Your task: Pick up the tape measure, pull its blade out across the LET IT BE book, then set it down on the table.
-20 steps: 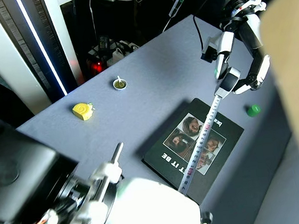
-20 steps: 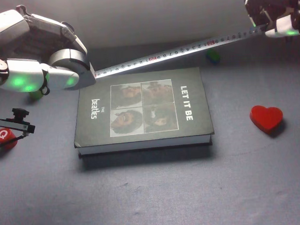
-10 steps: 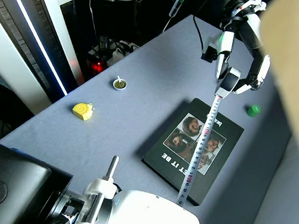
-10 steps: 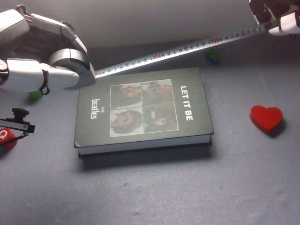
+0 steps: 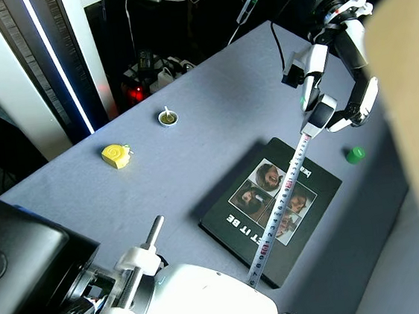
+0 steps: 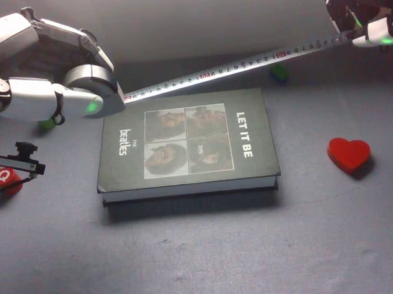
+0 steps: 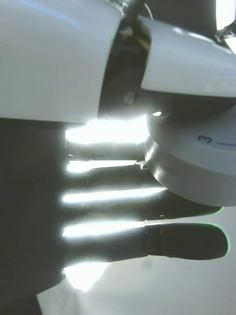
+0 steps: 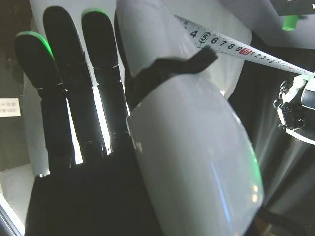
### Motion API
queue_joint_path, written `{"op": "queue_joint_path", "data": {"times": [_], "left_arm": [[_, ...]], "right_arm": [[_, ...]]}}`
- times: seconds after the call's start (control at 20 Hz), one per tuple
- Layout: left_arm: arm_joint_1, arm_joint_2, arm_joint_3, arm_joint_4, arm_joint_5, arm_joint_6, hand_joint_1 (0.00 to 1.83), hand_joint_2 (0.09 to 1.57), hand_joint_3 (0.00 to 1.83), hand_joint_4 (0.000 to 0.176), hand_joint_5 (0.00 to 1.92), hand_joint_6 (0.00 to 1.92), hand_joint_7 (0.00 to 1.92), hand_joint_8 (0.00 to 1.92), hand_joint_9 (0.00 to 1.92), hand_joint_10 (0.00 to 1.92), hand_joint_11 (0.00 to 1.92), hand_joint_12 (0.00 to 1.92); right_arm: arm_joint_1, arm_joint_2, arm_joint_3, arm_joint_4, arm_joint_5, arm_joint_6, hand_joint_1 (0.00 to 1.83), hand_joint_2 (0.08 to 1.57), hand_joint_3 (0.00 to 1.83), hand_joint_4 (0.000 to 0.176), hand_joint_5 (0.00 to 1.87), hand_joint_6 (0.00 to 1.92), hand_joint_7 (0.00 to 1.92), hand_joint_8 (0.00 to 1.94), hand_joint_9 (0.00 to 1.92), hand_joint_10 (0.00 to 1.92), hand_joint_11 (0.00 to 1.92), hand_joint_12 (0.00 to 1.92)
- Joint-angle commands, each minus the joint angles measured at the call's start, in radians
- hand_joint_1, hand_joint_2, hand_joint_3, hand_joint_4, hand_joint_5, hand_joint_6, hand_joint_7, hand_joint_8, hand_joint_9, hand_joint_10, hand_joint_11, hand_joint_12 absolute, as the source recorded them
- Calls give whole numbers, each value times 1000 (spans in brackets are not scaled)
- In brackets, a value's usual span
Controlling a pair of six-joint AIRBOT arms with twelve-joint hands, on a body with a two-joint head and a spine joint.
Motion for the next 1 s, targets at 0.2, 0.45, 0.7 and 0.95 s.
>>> {"op": "queue_joint_path", "data": {"times": [0.2, 0.45, 0.7, 0.95], "left_arm": [[5, 6, 9, -12, -103, 0, 1376, 1116, 0, 0, 859, 1027, 1057, 851, 901, 1282, 783, 1213], [23, 6, 12, -9, -105, -2, 1377, 1111, 0, 0, 888, 1003, 1057, 845, 903, 1278, 795, 1225], [93, 6, 51, 19, -153, -29, 1377, 1111, 0, 0, 895, 975, 1061, 857, 895, 1284, 800, 1225], [178, -5, 113, 57, -189, -82, 1378, 1106, 0, 0, 916, 947, 1071, 849, 894, 1277, 798, 1230]], "right_arm": [[4, 18, 7, -54, 49, -17, 921, 1143, 0, 0, 661, 548, 722, 233, 662, 250, 380, 1171], [-3, 20, 1, -54, 43, -15, 493, 1098, 9, 20, 427, 3, 399, 0, 398, 1, 103, 948], [-9, 37, -45, -54, 34, -17, 102, 1112, 4, 57, 173, 0, 160, 0, 136, 0, 0, 705], [6, 66, -149, -54, 53, -29, 0, 1133, 0, 80, 52, 0, 52, 0, 46, 0, 0, 544]]}}
